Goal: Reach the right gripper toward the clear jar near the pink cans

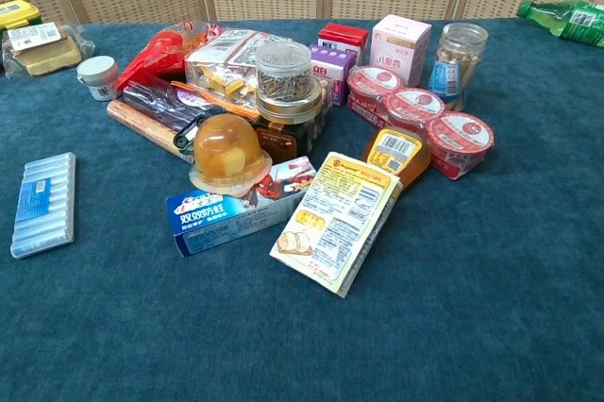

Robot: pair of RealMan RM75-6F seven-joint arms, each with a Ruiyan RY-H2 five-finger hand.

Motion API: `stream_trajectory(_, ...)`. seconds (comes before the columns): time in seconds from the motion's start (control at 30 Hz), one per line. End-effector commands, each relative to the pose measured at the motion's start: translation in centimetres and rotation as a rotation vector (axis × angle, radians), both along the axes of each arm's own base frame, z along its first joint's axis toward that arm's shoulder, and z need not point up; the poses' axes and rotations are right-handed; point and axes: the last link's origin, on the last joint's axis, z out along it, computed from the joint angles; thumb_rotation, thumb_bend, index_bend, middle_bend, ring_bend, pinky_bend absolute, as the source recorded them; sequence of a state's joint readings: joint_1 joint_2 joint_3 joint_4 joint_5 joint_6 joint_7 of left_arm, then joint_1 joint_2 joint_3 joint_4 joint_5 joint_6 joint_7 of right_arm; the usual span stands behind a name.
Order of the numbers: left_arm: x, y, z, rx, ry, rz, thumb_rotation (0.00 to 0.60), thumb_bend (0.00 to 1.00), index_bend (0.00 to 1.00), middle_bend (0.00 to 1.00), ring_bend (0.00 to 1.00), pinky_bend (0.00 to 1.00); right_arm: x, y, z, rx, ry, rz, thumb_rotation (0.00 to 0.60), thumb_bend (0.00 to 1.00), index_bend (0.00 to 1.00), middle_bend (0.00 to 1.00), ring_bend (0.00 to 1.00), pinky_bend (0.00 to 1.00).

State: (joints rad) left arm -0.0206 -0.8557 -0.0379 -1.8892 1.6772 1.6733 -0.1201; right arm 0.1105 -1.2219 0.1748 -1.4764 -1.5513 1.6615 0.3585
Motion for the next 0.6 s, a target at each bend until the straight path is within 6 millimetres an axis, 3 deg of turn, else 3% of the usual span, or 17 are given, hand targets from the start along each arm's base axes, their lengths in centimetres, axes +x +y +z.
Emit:
stream_trajectory(0.03,0.0,0.0,0.0,-0.001,0.002,0.002,0.600,0.13,0.00,0.00,0.00,0.00,0.0,0.0,-0.1,0.003,0.008,-0.001,0.600,0.00,0.00,0.00,0.00,0.00)
stream_trajectory(0.4,0.0,-0.1,0.2,0.009,-0.005,0.000,0.600,0.13,0.00,0.00,0.00,0.00,0.5,-0.5,-1.5,0.104,-0.078,0.014,0.600,0.00,0.00,0.00,0.00,0.00)
stream_trajectory(0.6,-0.1,0.0,0.4,0.020,-0.005,0.003,0.600,0.13,0.00,0.00,0.00,0.00,1.7,-2.6,-3.2,0.198,-0.110,0.031,0.600,0.00,0.00,0.00,0.00,0.00)
